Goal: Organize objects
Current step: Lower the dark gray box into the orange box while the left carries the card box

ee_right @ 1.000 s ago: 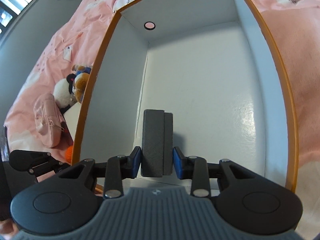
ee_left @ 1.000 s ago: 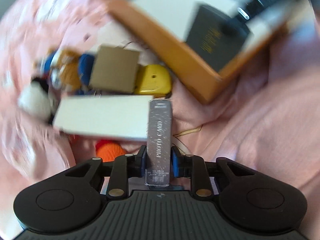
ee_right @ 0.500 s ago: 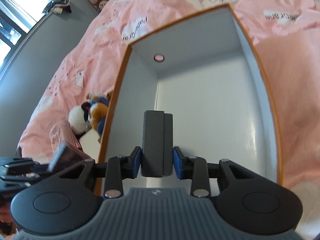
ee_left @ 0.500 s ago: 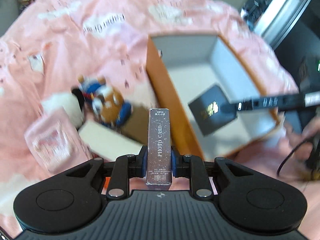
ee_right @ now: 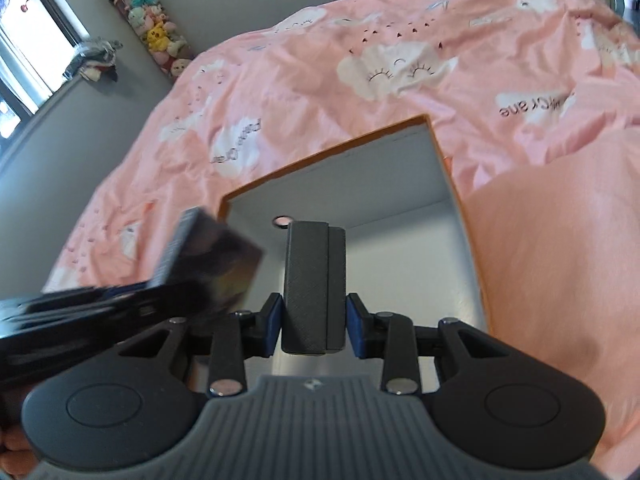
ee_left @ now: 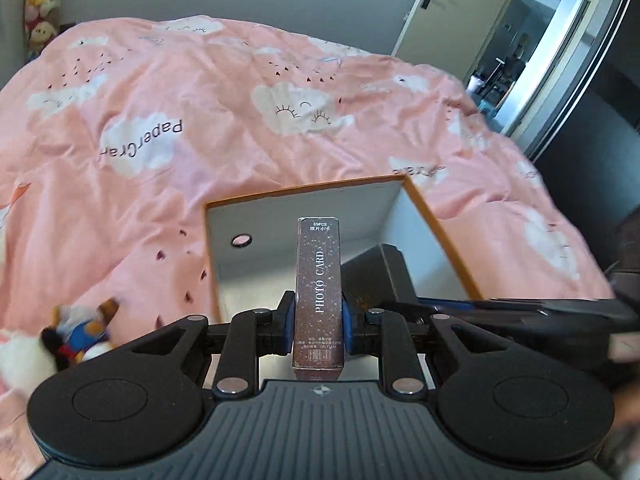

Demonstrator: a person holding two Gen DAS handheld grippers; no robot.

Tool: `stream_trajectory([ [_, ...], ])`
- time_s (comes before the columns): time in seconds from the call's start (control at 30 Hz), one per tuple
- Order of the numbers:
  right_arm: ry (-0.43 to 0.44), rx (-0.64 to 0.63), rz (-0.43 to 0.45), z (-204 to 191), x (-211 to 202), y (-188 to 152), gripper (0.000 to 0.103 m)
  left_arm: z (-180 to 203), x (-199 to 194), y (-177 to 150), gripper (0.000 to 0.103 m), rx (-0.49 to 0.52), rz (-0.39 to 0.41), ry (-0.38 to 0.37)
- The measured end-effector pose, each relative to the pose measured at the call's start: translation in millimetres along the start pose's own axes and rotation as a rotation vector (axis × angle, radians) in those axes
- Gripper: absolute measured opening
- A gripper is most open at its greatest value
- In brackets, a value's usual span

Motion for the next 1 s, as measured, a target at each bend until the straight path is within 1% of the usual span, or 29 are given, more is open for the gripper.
stream_trajectory([
  [0.1,-0.051,-0.022,0.008,0.8,12.3,3.5,0.036,3.2,22.8,-3.0,0.025,0.027,-0.014,0.048],
  [0.17,-0.081,-0.034,0.022,0.3,19.7,5.0,0.036,1.3,33.1,-5.1,0.025,0.032,-0.031,0.063],
  [0.3,-0.139,-0.048,0.055,1.5,28.8,5.9,0.035,-2.9,49.5,-8.0,0.025,0.034,-0.093,0.081],
  [0.37,-0.144,-0.044,0.066,2.8,30.7,5.9,0.035,-3.8,54.3,-9.4,0.025,0.035,-0.103,0.077],
  [0.47,-0.144,-0.041,0.079,4.1,30.4,4.3,0.035,-5.6,60.9,-10.1,0.025,0.031,-0.114,0.09],
  [0.57,-0.152,-0.042,0.089,4.1,29.1,2.6,0.035,-9.4,67.4,-10.7,0.025,0.007,-0.13,0.079],
  [0.73,-0.154,-0.036,0.098,3.7,26.8,-0.2,0.035,-10.9,73.7,-9.7,0.025,-0.004,-0.149,0.093],
  [0.87,-0.152,-0.04,0.101,3.6,25.0,-1.9,0.035,-8.5,75.8,-10.7,0.028,0.02,-0.168,0.115],
  [1.0,-0.151,-0.042,0.104,3.7,23.7,-3.5,0.035,-5.7,76.6,-11.6,0.03,0.062,-0.2,0.118],
])
Point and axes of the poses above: each gripper's, at about its wrist camera, not at the fingertips, and x roughly the way its jaws point, z to its right, y to its top, the point moved 1 cm from there along x, roughly the way its jaws point, and after that the axes turned 10 degrees about -y, right-handed, at the moved point
